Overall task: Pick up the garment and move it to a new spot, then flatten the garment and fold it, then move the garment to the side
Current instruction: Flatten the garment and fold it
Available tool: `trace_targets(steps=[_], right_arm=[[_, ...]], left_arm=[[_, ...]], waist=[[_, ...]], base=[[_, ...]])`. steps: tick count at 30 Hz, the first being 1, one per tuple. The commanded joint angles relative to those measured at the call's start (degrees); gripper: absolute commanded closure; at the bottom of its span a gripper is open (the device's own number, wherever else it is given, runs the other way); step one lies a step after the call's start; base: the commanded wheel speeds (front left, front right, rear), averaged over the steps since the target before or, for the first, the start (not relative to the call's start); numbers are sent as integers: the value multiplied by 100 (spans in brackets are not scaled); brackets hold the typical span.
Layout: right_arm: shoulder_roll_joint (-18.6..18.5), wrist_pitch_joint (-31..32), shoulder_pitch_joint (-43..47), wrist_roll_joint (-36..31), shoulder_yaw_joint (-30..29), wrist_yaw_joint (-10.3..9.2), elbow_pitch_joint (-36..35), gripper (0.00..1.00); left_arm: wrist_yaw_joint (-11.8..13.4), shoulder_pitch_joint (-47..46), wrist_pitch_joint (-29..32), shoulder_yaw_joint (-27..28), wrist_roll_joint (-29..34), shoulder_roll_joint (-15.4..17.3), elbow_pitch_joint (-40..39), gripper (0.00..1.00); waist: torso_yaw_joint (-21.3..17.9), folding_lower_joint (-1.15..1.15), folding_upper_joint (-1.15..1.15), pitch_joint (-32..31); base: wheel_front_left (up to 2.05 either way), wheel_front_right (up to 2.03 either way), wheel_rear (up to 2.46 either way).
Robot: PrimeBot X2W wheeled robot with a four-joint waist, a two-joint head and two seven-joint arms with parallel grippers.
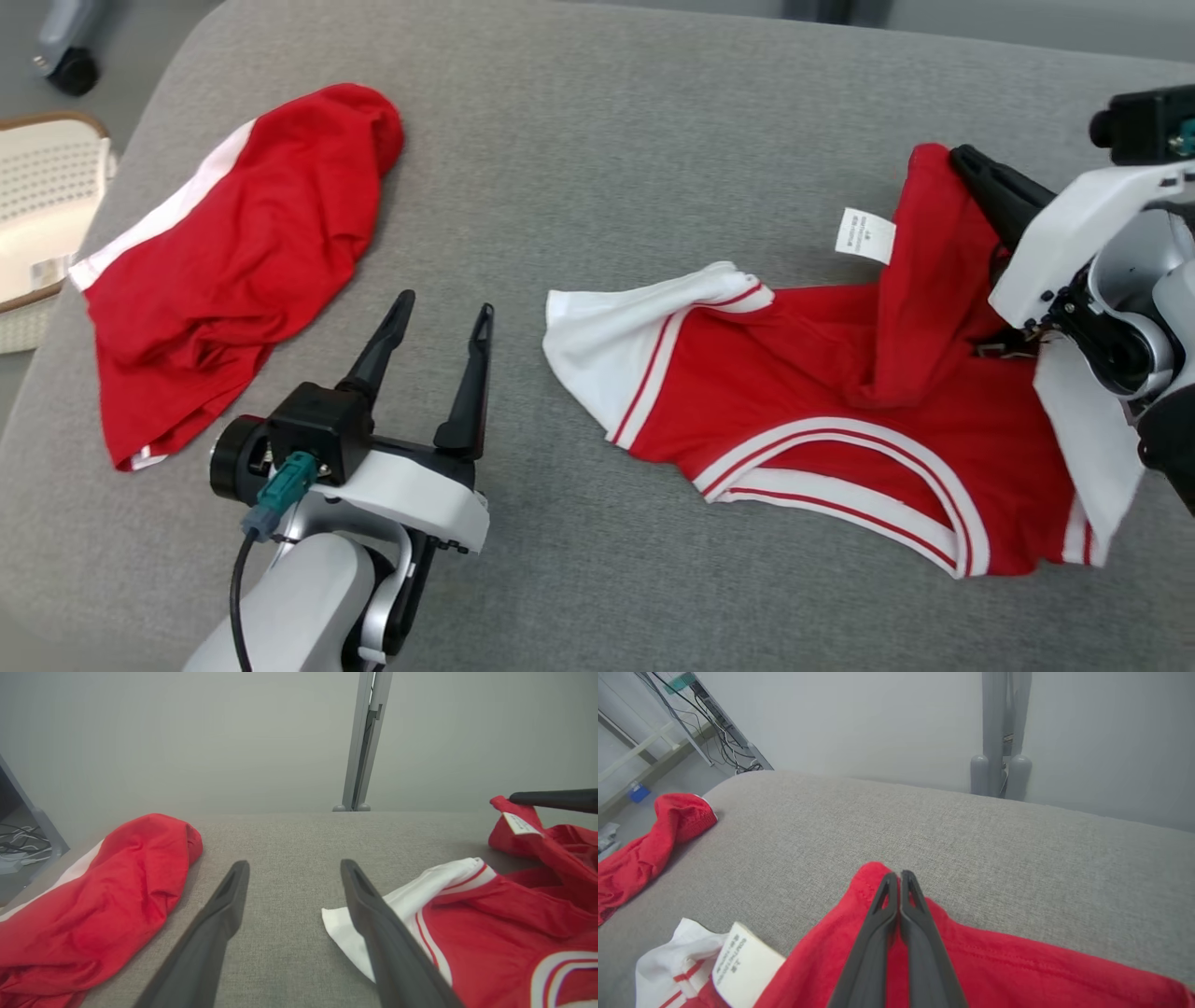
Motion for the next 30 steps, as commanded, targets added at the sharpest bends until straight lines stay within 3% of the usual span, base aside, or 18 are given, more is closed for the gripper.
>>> trace_targets(steps=[1, 10, 14, 22, 23, 24, 25, 30], right_arm=[[5, -180, 133, 50, -106, 1, -101, 100], [-103, -1059, 1634, 373, -1067, 2, -1110, 100], [36, -1357, 2428, 512, -1486, 2, -1516, 100], [298, -1507, 3190, 477, -1885, 2, -1778, 100], [327, -1527, 3260, 496, -1942, 2, -1744, 94], [386, -1535, 3327, 510, -1965, 2, -1726, 58], [438, -1599, 3392, 524, -2043, 2, -1694, 2], [635, -1904, 3804, 515, -2646, 2, -1588, 0]], left_arm=[[41, 32, 7, 42, 7, 54, -31, 0], [212, 94, 165, 143, 54, 348, -309, 0], [280, 144, 260, 172, 59, 441, -442, 0], [378, 221, 387, 202, 63, 606, -625, 0], [395, 220, 396, 206, 60, 628, -643, 0], [403, 212, 412, 210, 53, 642, -656, 0], [408, 233, 419, 213, 44, 656, -667, 0], [530, 387, 392, 310, 1, 717, -727, 0]], waist=[[-192, 0, 0, -59], [-778, 0, 0, -152], [-966, 0, 0, -172], [-1195, 0, 0, -201], [-1211, 0, 0, -209], [-1221, 0, 0, -224], [-1231, 0, 0, -254], [-1293, 0, 0, -400]], base=[[0, 0, 0], [0, 0, 0], [0, 0, 0], [0, 0, 0], [0, 0, 0], [0, 0, 0], [0, 0, 0], [0, 0, 0]])
